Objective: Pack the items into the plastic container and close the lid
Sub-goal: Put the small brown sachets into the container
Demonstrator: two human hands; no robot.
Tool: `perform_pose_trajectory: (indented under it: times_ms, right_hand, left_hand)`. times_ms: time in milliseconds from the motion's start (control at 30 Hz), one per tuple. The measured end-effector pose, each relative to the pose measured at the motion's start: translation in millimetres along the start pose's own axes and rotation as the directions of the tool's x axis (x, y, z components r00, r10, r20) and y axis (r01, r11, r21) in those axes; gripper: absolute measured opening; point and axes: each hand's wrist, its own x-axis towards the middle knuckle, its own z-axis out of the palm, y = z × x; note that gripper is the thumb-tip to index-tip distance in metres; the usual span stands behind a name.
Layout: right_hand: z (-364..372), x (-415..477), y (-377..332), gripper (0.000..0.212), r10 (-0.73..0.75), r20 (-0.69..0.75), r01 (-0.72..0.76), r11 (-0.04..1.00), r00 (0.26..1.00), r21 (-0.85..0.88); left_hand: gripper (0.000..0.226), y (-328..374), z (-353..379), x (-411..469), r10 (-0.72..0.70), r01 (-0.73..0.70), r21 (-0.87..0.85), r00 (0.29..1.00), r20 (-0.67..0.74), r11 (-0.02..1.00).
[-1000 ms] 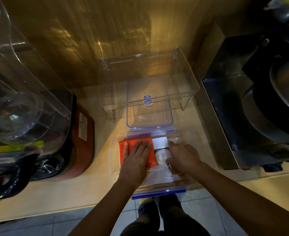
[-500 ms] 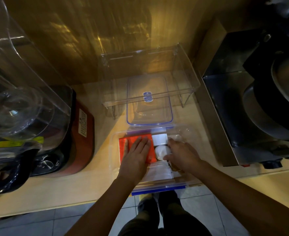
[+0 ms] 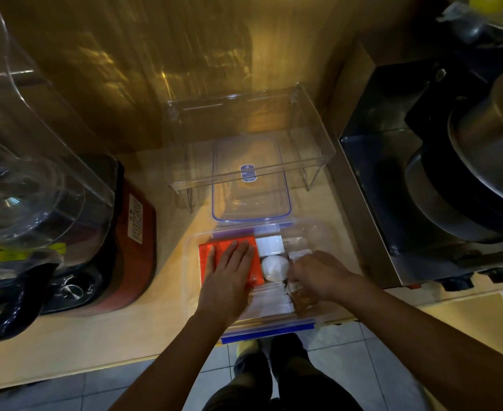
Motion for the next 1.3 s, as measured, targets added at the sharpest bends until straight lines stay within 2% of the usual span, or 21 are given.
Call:
perform_pose_trajectory:
  times_ms: [100,233,300,433,600,667,767,833,867,933,1000,1033,1067,1133,1200,1233,1300]
  right_hand:
    - [2,-5,1,0.028,-0.091,0.082,0.092,0.996,0.992,-0.019]
    - [4,-8,0,0.029,-0.081,0.199,0.102,0.990,0.977,-0.095]
    - [4,-7,-1,0.030,-0.075,0.180,0.095,0.990,0.981,-0.101]
    - [-3,-3,1,0.037,-0.038,0.005,0.038,0.995,0.999,-0.092]
    - [-2,-2,4,0.036,-0.051,-0.015,0.047,0.984,0.999,-0.171]
    - [-3,-6,1,0.032,-0.058,-0.012,0.055,0.986,0.998,-0.157]
    - [-14,-9,4,0.021,-0.063,-0.026,0.064,0.997,0.998,0.033]
    - [-26,-11,8,0.013,-0.051,-0.001,0.050,0.984,0.999,0.169]
    - [-33,-13,9,0.010,-0.056,0.010,0.053,0.974,0.998,0.222]
    - [-45,-14,10,0.009,-0.075,0.004,0.070,0.950,0.997,0.305]
    - [-55,-15,11,0.010,-0.071,-0.018,0.072,0.909,0.997,0.410]
    - [-59,-16,11,0.018,-0.056,-0.018,0.058,0.874,0.998,0.482]
    - [-63,-17,10,0.026,-0.040,-0.003,0.035,0.818,0.999,0.574]
    - [-65,-19,11,0.025,-0.023,0.027,-0.005,0.670,0.999,0.742]
    - [-65,-22,11,0.008,-0.015,0.039,-0.024,0.554,0.999,0.832]
    - [-63,-22,10,0.005,-0.010,0.037,-0.026,0.518,0.999,0.855]
    - [-60,-21,10,0.007,0.005,0.024,-0.023,0.494,1.000,0.869]
  left_hand:
    - [0.075,-1,1,0,0.000,0.000,-0.010,1.000,-0.006,1.000]
    - [0.075,-2,3,-1,-0.003,0.003,0.011,1.000,0.006,1.000]
    - [0.076,-2,3,0,-0.005,0.005,0.016,1.000,0.009,1.000]
    - [0.077,-3,3,-1,-0.004,0.004,-0.001,1.000,0.007,1.000]
    - [0.077,-4,-1,0,0.014,-0.013,-0.037,1.000,0.021,0.999]
    - [0.068,-2,-8,0,0.026,-0.027,-0.091,0.999,-0.020,0.995]
    - [0.043,10,-19,-1,0.029,-0.070,-0.265,0.988,-0.155,0.962]
    - [0.035,22,-25,0,-0.023,-0.026,-0.460,0.995,-0.101,0.888]
    - [0.034,28,-28,1,-0.058,0.033,-0.582,0.998,-0.025,0.813]
    - [0.034,41,-34,6,-0.083,0.156,-0.769,0.988,0.134,0.620]
    - [0.032,51,-36,12,-0.087,0.249,-0.902,0.968,0.234,0.353]
    - [0.031,54,-38,14,-0.095,0.277,-0.935,0.960,0.262,0.223]
    - [0.031,57,-39,15,-0.103,0.288,-0.947,0.956,0.276,0.140]
    - [0.032,60,-40,17,-0.129,0.280,-0.954,0.955,0.266,0.107]
    - [0.030,62,-40,18,-0.172,0.260,-0.951,0.958,0.231,0.168]
    - [0.028,63,-41,17,-0.180,0.250,-0.953,0.959,0.220,0.169]
    - [0.030,63,-41,15,-0.193,0.253,-0.963,0.953,0.232,0.092]
